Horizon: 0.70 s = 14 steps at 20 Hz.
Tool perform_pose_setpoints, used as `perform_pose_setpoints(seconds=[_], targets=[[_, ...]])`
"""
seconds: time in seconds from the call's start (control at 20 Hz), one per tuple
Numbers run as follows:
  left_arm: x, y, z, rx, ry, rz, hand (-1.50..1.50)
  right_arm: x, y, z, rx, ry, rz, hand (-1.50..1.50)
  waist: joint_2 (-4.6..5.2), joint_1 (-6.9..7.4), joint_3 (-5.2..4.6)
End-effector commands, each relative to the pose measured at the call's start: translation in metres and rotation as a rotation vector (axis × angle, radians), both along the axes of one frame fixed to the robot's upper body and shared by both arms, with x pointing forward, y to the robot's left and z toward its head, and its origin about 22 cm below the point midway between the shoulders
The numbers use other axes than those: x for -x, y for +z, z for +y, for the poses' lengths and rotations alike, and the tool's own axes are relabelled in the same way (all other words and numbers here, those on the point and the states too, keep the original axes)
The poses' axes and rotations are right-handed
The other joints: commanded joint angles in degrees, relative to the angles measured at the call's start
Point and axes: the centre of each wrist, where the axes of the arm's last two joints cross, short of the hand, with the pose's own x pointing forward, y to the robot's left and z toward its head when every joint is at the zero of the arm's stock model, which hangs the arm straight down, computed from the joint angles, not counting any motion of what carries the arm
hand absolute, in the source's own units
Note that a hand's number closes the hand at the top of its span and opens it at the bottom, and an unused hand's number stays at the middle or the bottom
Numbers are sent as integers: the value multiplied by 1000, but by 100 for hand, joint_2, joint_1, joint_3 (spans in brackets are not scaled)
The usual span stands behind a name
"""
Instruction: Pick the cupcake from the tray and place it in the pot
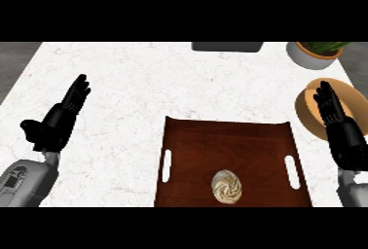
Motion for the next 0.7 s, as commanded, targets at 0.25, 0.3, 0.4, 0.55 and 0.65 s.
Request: perform_pose_setpoints(seconds=[0.25,0.3,0.4,0.55,0.65], targets=[[-19,52,-6,171,131,-172,0,-15,64,10,-189,646,-181,150,-1,-5,123],[-13,31,-8,154,101,-100,0,-17,107,-39,537,371,-159,150,-57,-13,-34],[-7,43,-17,214,120,-117,0,8,31,-63,263,220,-131,-150,66,-95,114],[-7,45,-26,215,127,-115,0,29,9,-52,321,451,-234,-150,66,-136,113],[-1,33,-33,235,139,-107,0,32,5,-56,285,518,-302,-150,74,-129,110]])
